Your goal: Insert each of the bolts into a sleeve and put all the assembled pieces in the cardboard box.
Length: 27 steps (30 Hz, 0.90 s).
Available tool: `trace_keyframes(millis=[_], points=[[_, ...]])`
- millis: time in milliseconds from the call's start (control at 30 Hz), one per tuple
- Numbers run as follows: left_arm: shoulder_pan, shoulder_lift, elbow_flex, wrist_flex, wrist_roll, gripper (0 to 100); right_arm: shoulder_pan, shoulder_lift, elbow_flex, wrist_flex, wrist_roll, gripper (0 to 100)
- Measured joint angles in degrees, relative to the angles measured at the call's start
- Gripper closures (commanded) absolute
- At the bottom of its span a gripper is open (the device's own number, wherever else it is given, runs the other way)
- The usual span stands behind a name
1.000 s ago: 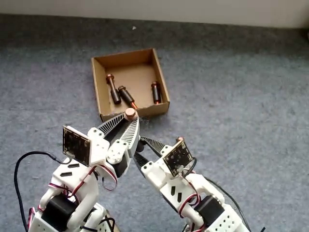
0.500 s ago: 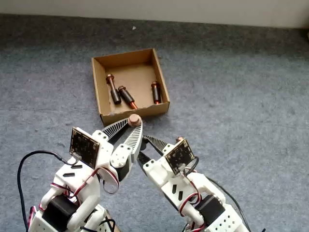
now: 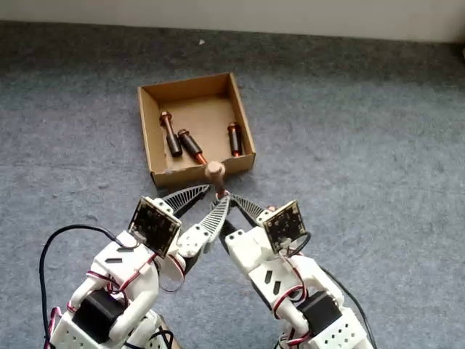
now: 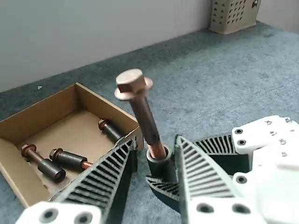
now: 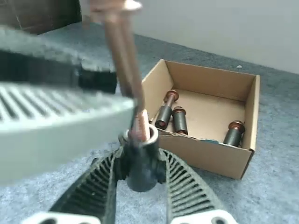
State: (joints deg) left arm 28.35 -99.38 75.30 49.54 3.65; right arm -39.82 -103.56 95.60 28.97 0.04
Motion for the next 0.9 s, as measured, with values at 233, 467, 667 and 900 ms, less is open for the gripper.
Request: trace_keyframes(millis=[233, 467, 667, 900], points=[[0.3, -0.4, 0.8, 0.2, -0.3, 80, 0.4, 0.0, 0.0, 0.1, -0.4, 99.4], [-2.5, -0.4, 0.8, 0.2, -0.4, 80, 0.5, -0.4, 0.0, 0.0, -0.4, 99.4], [-6.1, -0.4, -3.4, 3.9, -0.4, 81, 1.1, -0.4, 0.1, 0.0, -0.4, 99.4], [-16.4, -0.9, -8.4, 9.5, -3.9, 81, 6.9, -0.4, 0.4, 0.0, -0.4, 99.4]])
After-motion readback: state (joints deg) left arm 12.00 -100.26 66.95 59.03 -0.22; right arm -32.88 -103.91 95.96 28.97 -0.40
